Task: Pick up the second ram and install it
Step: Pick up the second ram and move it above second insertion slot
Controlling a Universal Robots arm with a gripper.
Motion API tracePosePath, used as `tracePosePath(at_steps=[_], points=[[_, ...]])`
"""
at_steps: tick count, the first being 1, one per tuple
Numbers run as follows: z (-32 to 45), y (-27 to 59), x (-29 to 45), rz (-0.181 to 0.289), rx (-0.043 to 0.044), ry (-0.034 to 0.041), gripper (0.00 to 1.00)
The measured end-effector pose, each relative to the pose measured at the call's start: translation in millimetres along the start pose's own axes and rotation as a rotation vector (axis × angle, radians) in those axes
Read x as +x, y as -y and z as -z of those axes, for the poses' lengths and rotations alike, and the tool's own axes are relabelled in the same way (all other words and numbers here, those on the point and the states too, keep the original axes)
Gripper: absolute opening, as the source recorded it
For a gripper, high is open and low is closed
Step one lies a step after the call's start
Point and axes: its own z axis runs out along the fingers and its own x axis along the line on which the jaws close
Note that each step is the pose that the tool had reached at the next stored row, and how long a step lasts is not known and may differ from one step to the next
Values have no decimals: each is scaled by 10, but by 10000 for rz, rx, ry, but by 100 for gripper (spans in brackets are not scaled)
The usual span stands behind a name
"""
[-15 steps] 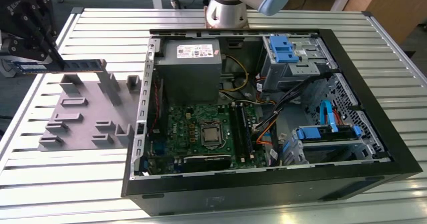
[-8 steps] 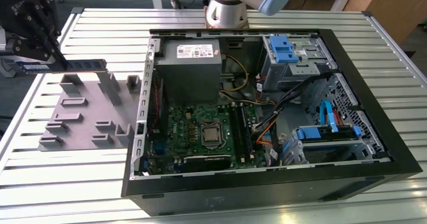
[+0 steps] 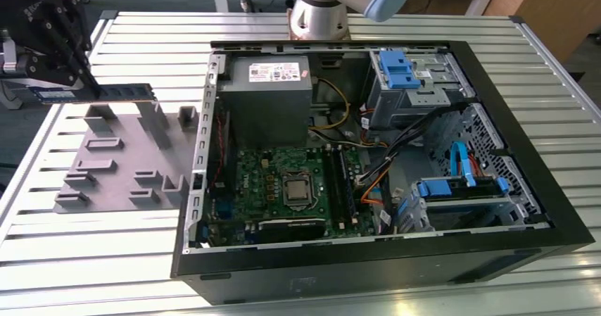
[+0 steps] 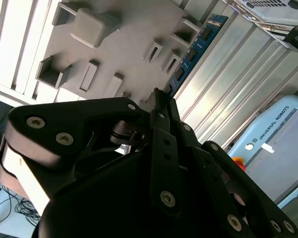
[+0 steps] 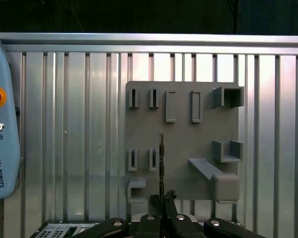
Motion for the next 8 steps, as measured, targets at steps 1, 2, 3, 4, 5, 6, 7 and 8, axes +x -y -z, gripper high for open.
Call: tracePosePath(at_steps=[1,2,3,4,5,6,7,8], points=[[0,7,0,0,0,0,14],[0,15,0,0,0,1,14],[0,24,0,0,-1,0,14],[0,32,0,0,-1,0,14],[0,41,0,1,0,0,14],[0,51,0,0,0,0,14],[-1,60,0,0,0,0,14],[0,70,0,0,-1,0,14]])
